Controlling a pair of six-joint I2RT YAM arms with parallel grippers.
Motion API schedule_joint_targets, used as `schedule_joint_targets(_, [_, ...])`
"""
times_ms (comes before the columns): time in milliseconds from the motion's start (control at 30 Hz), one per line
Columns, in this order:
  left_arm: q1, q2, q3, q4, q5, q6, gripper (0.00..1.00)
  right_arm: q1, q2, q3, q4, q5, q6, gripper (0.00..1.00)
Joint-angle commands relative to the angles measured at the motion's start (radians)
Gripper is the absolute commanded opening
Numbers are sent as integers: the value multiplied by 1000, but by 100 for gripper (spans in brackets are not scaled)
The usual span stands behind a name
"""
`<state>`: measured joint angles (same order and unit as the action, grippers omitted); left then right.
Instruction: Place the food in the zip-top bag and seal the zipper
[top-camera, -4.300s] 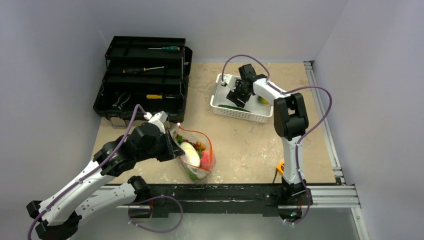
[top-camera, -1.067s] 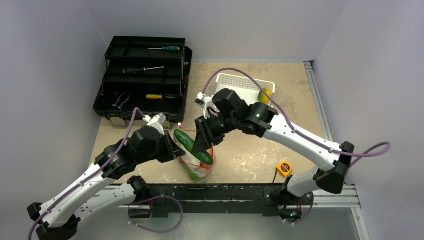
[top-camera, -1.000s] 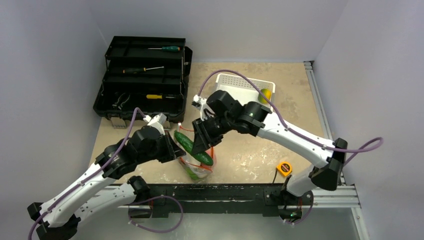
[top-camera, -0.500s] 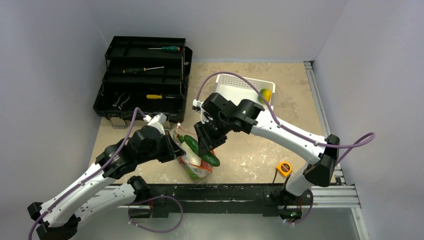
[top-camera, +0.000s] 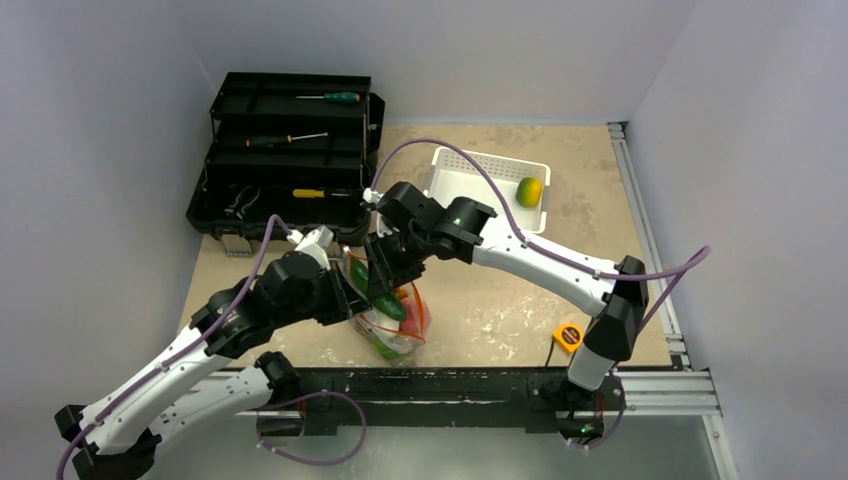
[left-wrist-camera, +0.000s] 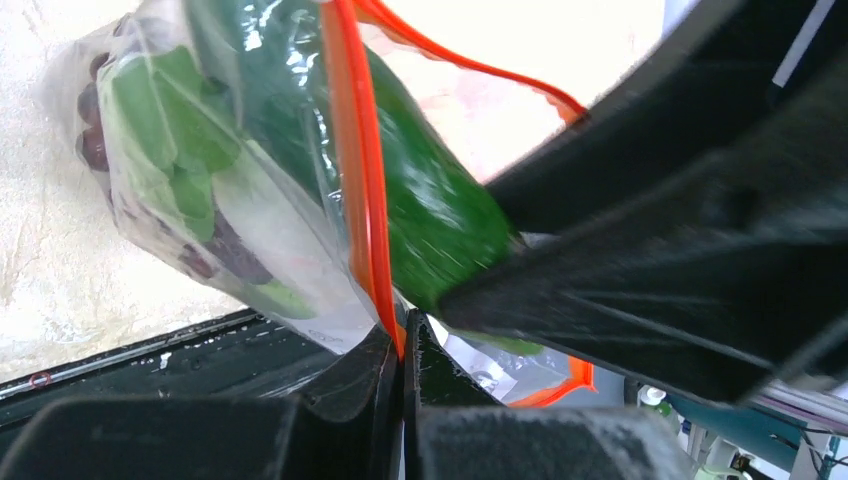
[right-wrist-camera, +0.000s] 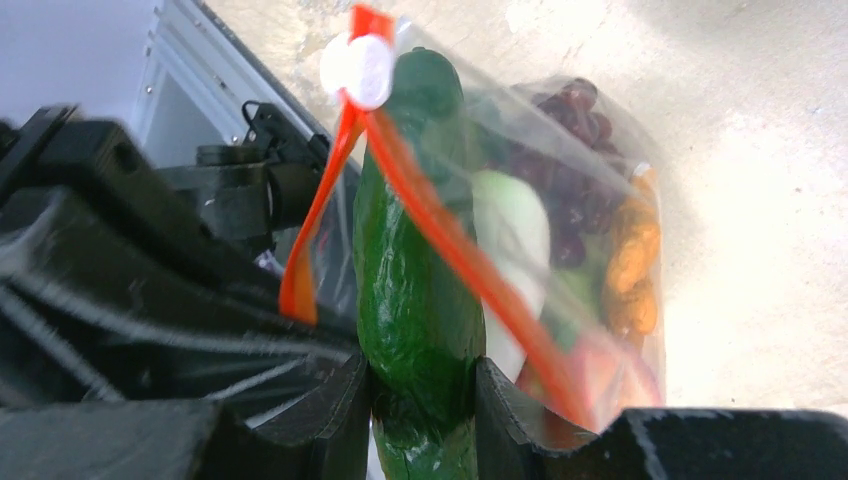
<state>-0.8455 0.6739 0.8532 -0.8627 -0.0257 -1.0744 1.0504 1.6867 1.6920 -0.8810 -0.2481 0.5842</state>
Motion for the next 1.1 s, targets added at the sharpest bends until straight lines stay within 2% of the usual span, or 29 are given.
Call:
schedule_joint_targets(0, [-3,-15,23,35,21,9,0,8,7,56,61,40,14,0])
schedule_joint_targets(133, [-3,-18,24,32,14,8,0,11,-18,16,84,75,2,1])
schedule_joint_targets(233, [-4,-11,30,35,17,9,0,20,-36,-5,101,135,-8,6])
schedule_joint_targets(367, [-4,-3,42,27,13,12,0,39,-37,-23,114,171,-31,20])
schedule_joint_targets(500, [-3,-12,43,20,7,11,0,60,-30,-21,105,207,-55,40])
schedule_joint_targets(633, [-3,-18,45,0,-11,12,0,69,-41,-30,117,205,-81,52])
schedule_joint_targets(733, [-3,-22,43,1,-8,10,0,69,-51,-33,129,207,-92,55])
schedule_joint_targets(1067, [-3,-24,47,-12,-13,14,0,69,-92,-14,149,213,-108,57])
